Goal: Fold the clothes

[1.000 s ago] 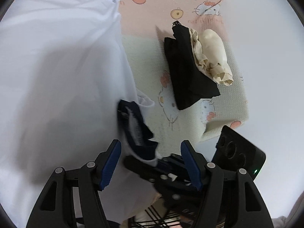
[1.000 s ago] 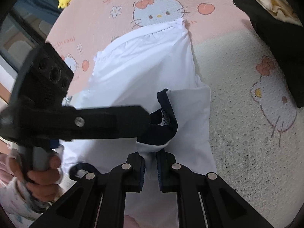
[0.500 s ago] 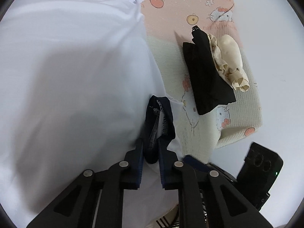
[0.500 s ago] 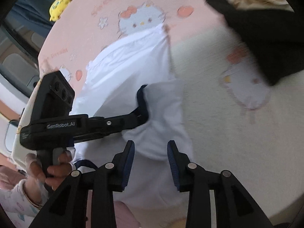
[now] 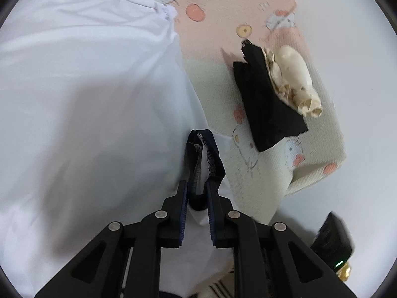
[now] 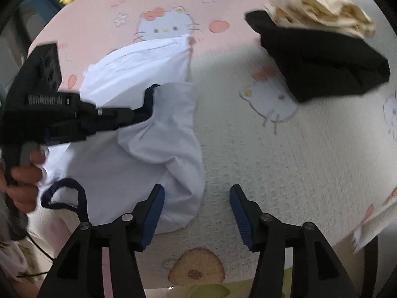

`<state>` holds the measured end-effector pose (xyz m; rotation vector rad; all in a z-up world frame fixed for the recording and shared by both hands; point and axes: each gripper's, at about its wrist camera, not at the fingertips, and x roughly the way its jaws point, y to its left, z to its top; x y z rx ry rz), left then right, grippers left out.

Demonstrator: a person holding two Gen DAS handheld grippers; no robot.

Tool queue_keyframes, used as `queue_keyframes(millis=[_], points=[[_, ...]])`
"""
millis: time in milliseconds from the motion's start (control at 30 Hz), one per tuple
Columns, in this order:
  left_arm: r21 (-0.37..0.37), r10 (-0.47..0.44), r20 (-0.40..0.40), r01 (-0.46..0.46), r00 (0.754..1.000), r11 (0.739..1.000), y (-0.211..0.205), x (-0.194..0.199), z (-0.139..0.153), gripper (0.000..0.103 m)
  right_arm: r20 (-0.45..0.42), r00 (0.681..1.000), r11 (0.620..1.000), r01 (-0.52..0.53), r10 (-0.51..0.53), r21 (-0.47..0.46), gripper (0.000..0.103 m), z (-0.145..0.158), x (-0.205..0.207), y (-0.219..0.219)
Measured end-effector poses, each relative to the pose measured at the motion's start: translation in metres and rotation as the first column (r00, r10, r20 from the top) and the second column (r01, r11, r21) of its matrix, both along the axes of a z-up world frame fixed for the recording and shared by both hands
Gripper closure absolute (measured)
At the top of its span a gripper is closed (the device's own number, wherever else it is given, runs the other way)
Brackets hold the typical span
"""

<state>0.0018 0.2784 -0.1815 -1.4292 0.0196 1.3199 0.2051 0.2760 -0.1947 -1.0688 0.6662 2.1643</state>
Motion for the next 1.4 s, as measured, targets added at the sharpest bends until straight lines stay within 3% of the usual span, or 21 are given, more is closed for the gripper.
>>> queue_keyframes(millis=[33, 67, 100, 167, 333, 600, 767, 933, 1033, 1100, 1167, 1300, 1400], points=[[-0.004, 0.011, 0.014, -0.011, 1.0, 1.0, -0.003, -0.001, 0.001, 0.083, 0.01, 1.0, 1.0, -0.011, 0.011, 0.017, 0.048, 0.0, -0.003, -0.002], [-0.007, 0.022, 0.023, -0.022, 0.999, 1.0, -0.007, -0.001, 0.002, 0.071, 0.019, 1.0, 0.999, -0.022, 0.021, 0.034, 0.048, -0.001, -0.006, -0.005], [-0.01, 0.033, 0.031, -0.033, 0.999, 0.999, -0.01, 0.001, 0.002, 0.051, 0.025, 0.999, 0.999, -0.03, 0.029, 0.044, 0.048, -0.001, -0.008, -0.006], [0.003, 0.053, 0.069, -0.054, 0.996, 0.999, -0.018, 0.004, 0.0, 0.041, 0.029, 0.999, 0.998, -0.038, 0.037, 0.054, 0.048, -0.001, -0.01, -0.007], [0.023, 0.054, 0.072, -0.055, 0.996, 0.998, -0.016, 0.016, -0.005, 0.041, 0.013, 1.0, 0.998, -0.029, 0.029, 0.049, 0.048, 0.002, -0.012, -0.004], [0.029, 0.018, -0.042, -0.017, 0.999, 0.999, 0.005, 0.027, -0.001, 0.041, -0.042, 0.999, 0.999, 0.032, -0.032, 0.002, 0.048, 0.01, -0.004, 0.001], [0.06, 0.052, -0.083, -0.047, 0.995, 0.997, 0.01, 0.032, -0.006, 0.041, -0.033, 0.998, 0.998, 0.059, -0.059, -0.005, 0.048, 0.001, -0.011, 0.001], [0.059, 0.024, -0.223, -0.011, 0.974, 0.998, 0.012, 0.05, -0.002, 0.041, -0.035, 0.996, 0.996, 0.081, -0.08, 0.028, 0.048, 0.0, -0.016, -0.002], [0.053, 0.023, -0.281, -0.009, 0.959, 0.999, 0.012, 0.055, -0.003, 0.051, -0.053, 0.995, 0.995, 0.092, -0.09, 0.029, 0.044, 0.0, -0.015, -0.003], [0.036, 0.039, -0.305, -0.029, 0.952, 0.999, 0.01, 0.051, -0.005, 0.082, -0.062, 0.993, 0.994, 0.099, -0.096, 0.041, 0.044, 0.0, -0.014, -0.006], [0.031, 0.054, -0.294, -0.047, 0.954, 0.998, 0.008, 0.045, -0.008, 0.092, -0.054, 0.994, 0.993, 0.096, -0.093, 0.067, 0.044, 0.001, -0.014, -0.011], [0.044, 0.083, -0.252, -0.074, 0.964, 0.996, 0.001, 0.034, -0.008, 0.096, -0.023, 0.996, 0.988, 0.088, -0.086, 0.126, 0.044, 0.001, -0.019, -0.019], [0.064, 0.089, -0.266, -0.074, 0.96, 0.995, -0.001, 0.033, -0.001, 0.097, -0.052, 0.994, 0.991, 0.101, -0.097, 0.087, 0.044, 0.002, -0.017, -0.018]])
